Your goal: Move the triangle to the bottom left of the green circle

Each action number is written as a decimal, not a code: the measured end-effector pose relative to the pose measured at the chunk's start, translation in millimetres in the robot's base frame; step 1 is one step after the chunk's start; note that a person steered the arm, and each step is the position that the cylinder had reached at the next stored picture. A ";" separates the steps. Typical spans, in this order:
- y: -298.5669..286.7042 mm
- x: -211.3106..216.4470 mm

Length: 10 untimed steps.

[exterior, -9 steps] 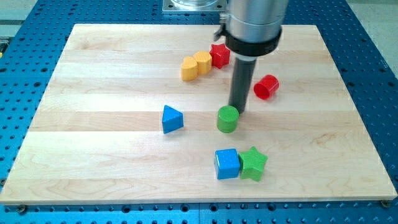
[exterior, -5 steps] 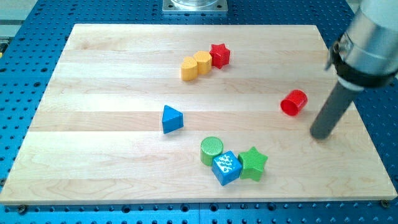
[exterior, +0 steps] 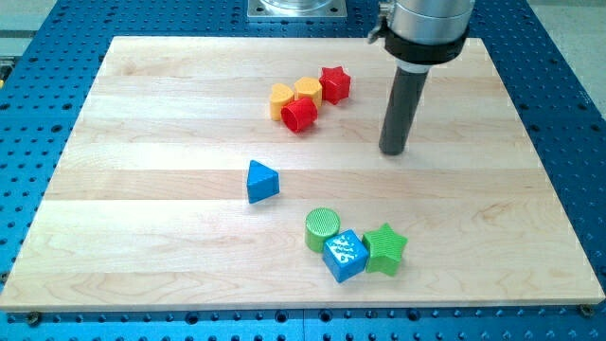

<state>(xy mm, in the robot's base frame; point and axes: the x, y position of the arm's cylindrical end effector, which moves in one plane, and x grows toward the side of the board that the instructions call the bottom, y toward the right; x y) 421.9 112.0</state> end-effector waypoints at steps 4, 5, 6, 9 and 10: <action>-168.1 61.4; -168.2 117.1; -179.8 86.2; -160.1 144.2; -144.7 144.2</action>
<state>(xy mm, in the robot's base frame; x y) 566.1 -32.7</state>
